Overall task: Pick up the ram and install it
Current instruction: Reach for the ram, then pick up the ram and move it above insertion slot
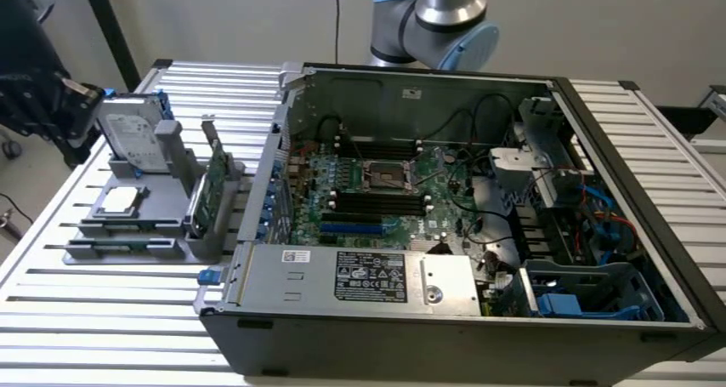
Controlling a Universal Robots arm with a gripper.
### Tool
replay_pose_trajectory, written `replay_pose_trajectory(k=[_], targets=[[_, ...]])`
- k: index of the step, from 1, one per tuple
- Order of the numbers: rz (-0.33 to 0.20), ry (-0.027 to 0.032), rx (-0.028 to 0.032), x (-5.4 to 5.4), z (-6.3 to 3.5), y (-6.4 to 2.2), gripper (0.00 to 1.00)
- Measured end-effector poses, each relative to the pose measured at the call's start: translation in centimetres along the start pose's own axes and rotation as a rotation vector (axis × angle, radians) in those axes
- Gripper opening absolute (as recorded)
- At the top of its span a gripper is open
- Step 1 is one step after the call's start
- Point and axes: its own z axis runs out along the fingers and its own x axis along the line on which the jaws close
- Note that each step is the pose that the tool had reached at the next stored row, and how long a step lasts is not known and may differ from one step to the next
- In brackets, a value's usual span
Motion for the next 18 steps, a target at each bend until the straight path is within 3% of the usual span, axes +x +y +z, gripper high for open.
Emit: replay_pose_trajectory(k=[3,18], targets=[[-0.030,0.0006,0.0019,0.01,0.03,0.00,0.11],[-0.032,-0.0001,0.0020,0.01,0.07,0.00,0.11]])
